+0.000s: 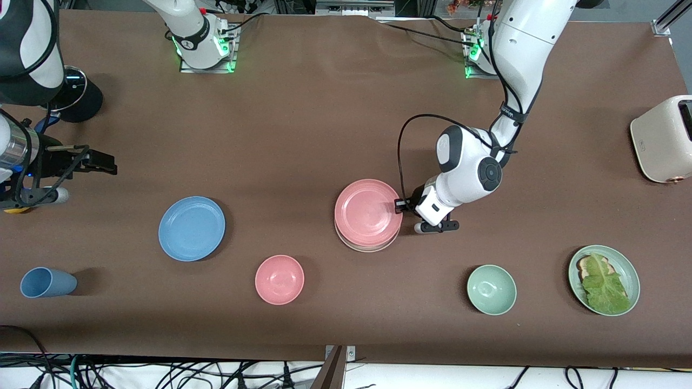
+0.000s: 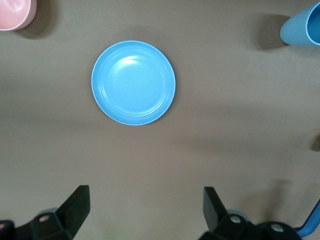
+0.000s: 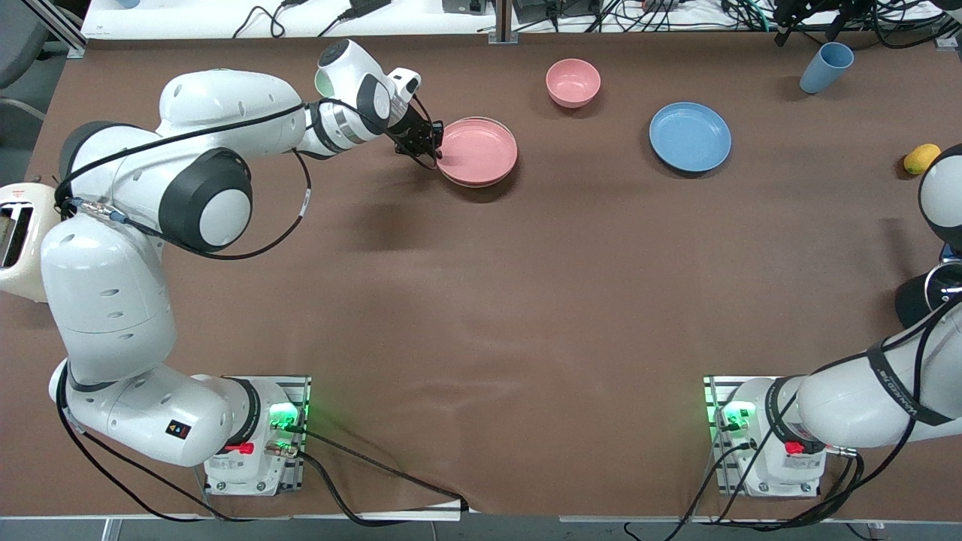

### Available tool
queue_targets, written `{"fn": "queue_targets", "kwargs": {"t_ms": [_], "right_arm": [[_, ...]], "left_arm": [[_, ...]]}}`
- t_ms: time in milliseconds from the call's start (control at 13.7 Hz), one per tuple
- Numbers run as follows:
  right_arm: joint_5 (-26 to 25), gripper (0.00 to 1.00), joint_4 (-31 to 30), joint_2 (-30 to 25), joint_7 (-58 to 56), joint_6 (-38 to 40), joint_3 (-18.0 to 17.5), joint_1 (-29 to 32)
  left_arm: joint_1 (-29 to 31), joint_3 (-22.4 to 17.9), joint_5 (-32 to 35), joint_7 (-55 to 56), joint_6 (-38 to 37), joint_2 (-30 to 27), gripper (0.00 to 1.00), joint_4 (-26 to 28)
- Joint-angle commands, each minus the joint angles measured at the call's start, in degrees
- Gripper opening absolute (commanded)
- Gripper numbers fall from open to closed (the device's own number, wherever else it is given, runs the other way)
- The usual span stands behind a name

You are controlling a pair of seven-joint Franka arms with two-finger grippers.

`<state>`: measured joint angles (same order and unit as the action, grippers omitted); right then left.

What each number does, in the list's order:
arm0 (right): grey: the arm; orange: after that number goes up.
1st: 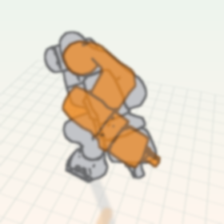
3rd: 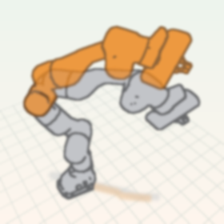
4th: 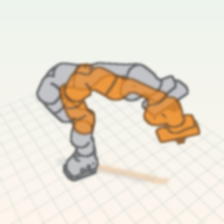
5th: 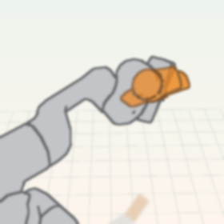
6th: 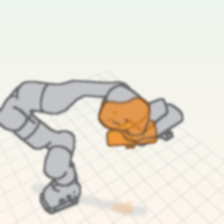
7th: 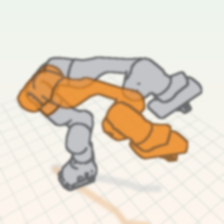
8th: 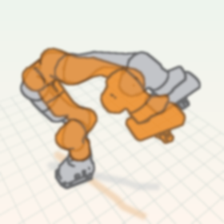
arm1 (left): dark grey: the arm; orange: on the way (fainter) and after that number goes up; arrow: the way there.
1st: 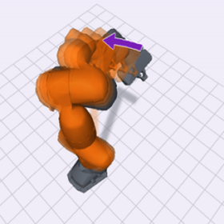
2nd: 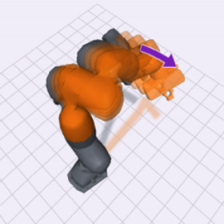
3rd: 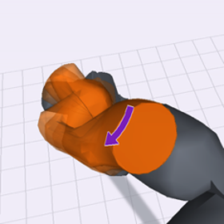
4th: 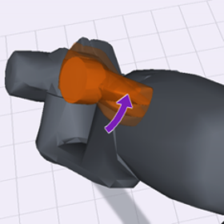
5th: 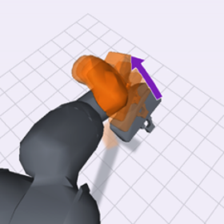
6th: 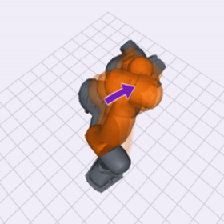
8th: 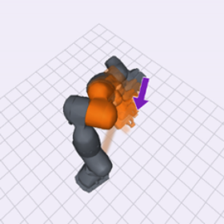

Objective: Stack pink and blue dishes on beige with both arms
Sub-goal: 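Lower the pink plate onto the beige plate and open the left gripper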

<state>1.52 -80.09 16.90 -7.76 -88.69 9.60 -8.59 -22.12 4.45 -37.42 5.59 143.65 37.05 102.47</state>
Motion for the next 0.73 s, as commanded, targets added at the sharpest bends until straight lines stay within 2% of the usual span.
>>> {"fn": "queue_targets", "kwargs": {"t_ms": [0, 73, 220, 293, 439, 585, 659], "right_arm": [[-0.7, 1.0, 0.5, -0.1, -0.8, 0.0, -0.3, -0.4], [-0.7, 1.0, 0.6, 0.1, -0.9, 0.0, -0.3, -0.4], [-0.6, 1.0, 0.8, -0.4, -1.4, 0.1, -0.5, -0.4], [-0.6, 1.0, 0.8, -0.4, -1.6, 0.1, -0.5, -0.4], [-0.8, 1.0, 0.6, -0.9, -3.6, 0.8, -0.5, -0.5], [-0.7, 1.0, 0.5, -0.3, -3.5, -0.1, -0.5, -0.7], [-0.6, 1.0, 0.2, 0.2, -3.5, -1.0, -0.5, -0.6]], "left_arm": [[-1.0, -0.8, -1.9, 0.1, 0.1, 1.3, 0.0, -2.0], [-1.0, -0.8, -1.8, 0.1, 0.1, 1.4, 0.23, -2.1], [-1.0, -0.8, -1.8, -0.1, 0.1, 1.4, 0.58, -2.2], [-1.0, -0.8, -1.8, -0.1, 0.1, 1.4, 0.72, -2.3], [-0.9, -0.8, -1.8, 0.1, 0.0, 1.0, 0.82, -4.1], [-0.1, -0.8, -1.2, 0.1, -2.5, -0.8, 1.0, -4.1], [0.3, -1.1, -0.9, -0.1, -5.0, -1.7, 1.0, -4.3]]}}
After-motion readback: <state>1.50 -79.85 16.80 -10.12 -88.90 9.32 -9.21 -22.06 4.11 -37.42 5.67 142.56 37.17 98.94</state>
